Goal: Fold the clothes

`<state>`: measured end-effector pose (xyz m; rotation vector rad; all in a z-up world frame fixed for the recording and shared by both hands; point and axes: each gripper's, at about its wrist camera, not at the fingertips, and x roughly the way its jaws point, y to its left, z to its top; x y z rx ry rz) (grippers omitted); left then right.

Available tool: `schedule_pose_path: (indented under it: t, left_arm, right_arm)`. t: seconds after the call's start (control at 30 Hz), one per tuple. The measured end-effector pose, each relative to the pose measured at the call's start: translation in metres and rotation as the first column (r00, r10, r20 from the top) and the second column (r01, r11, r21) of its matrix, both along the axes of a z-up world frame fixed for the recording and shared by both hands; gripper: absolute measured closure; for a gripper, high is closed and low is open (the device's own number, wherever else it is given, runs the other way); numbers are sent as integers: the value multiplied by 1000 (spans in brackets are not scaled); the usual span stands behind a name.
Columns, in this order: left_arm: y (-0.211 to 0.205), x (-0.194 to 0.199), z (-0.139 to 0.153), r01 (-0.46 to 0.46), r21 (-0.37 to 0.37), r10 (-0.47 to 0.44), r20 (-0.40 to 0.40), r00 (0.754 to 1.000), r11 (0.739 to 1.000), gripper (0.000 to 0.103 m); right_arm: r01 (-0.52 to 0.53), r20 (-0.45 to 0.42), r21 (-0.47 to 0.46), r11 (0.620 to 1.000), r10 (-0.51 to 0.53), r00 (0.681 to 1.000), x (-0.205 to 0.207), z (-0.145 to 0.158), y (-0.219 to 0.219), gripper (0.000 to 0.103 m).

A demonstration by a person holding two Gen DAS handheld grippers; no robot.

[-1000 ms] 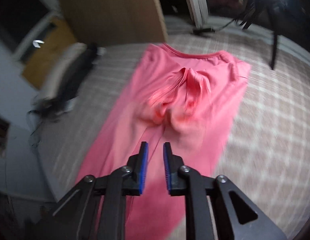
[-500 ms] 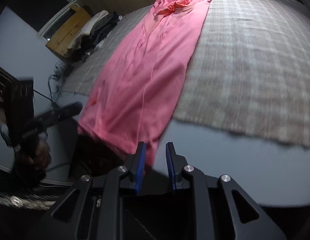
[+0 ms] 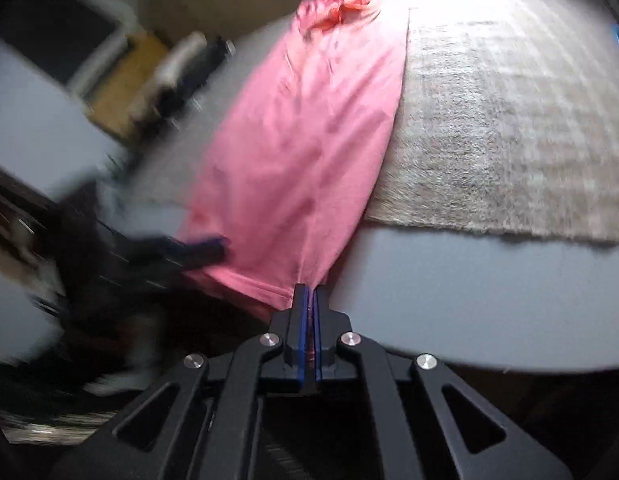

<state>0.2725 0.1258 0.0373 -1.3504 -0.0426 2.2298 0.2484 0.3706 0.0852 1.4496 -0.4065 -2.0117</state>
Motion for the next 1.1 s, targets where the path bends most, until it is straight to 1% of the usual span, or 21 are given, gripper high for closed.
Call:
schedule_pose_path:
  t: [0.07,0.1,0.17,0.2,0.23,0.27,0.3,0.33,0.4,0.5,0.53,0.57,0.67,0.7,0.77,0.83,0.93,0.97,1.0,1.03,1.1]
  left_arm:
    - [-4,0,-1,-15,18,15,5,1000,1000,96]
    - [-8,1,-1,-27,32,27,13,1000,999,96]
    - [-18,3,4,-53,49,52,13,999,997,96]
    - [-28,8,10,-73,51,73,3,997,996,95]
    - [-40,12,16,-93,53,94,-7,996,994,92]
    - [-47,15,20,-111,48,112,-15,994,993,87]
    - [-62,19,25,-147,41,148,-23,989,988,83]
    - [-72,20,27,-173,38,173,-18,985,984,81]
    - [-90,21,27,-217,36,217,2,976,976,79]
    - [-102,19,15,-237,0,237,41,971,972,74]
    - [-101,16,10,-229,-1,228,64,972,974,74]
    - [-99,17,8,-222,-1,222,71,972,975,71]
    - [-88,14,1,-187,-19,188,70,980,982,69]
    - [-85,14,-1,-174,-29,175,69,982,984,64]
    - [-78,14,-2,-146,-56,149,56,987,988,61]
    - [-76,16,0,-113,-66,117,47,992,991,61]
    - [-75,19,0,-97,-73,99,24,995,993,65]
    - [-76,19,0,-99,-70,101,23,995,993,72]
    - [-79,17,0,-106,-50,108,37,993,993,80]
    - [-82,15,-1,-114,-29,115,53,992,993,98]
    - [-88,11,-2,-130,13,129,84,988,991,100]
  right_arm:
    - [40,32,18,999,-41,999,4,-3,14,100]
    - [27,44,42,999,-28,999,7,-7,14,100]
    - [-26,119,24,999,23,993,14,-15,12,98]
    - [-20,128,34,999,16,992,16,-14,13,89]
    - [-14,134,43,999,8,991,18,-13,15,83]
    - [7,103,53,999,-12,995,19,-9,18,73]
    - [28,73,62,998,-32,997,19,-5,21,69]
    - [49,44,69,996,-52,998,20,0,25,69]
    - [84,24,82,993,-86,996,13,0,26,69]
    - [95,-3,117,989,-95,995,2,-3,19,69]
    - [88,-6,134,987,-88,996,-1,-7,14,69]
    - [81,-6,143,986,-81,997,-2,-7,12,69]
    - [55,-34,173,983,-50,998,-1,-7,4,69]
    - [48,-48,189,981,-39,998,0,-7,-1,69]
    - [32,-68,213,977,-18,998,6,-7,-8,69]
    - [5,-96,223,975,17,995,11,-7,-18,69]
    - [-10,-119,206,979,35,992,13,-10,-29,71]
    - [-11,-122,194,981,35,992,12,-11,-31,81]
    - [-10,-102,164,986,27,994,9,-15,-33,96]
    - [1,-78,128,992,9,997,5,-18,-31,96]
    - [23,-25,66,998,-22,999,-2,-23,-28,96]
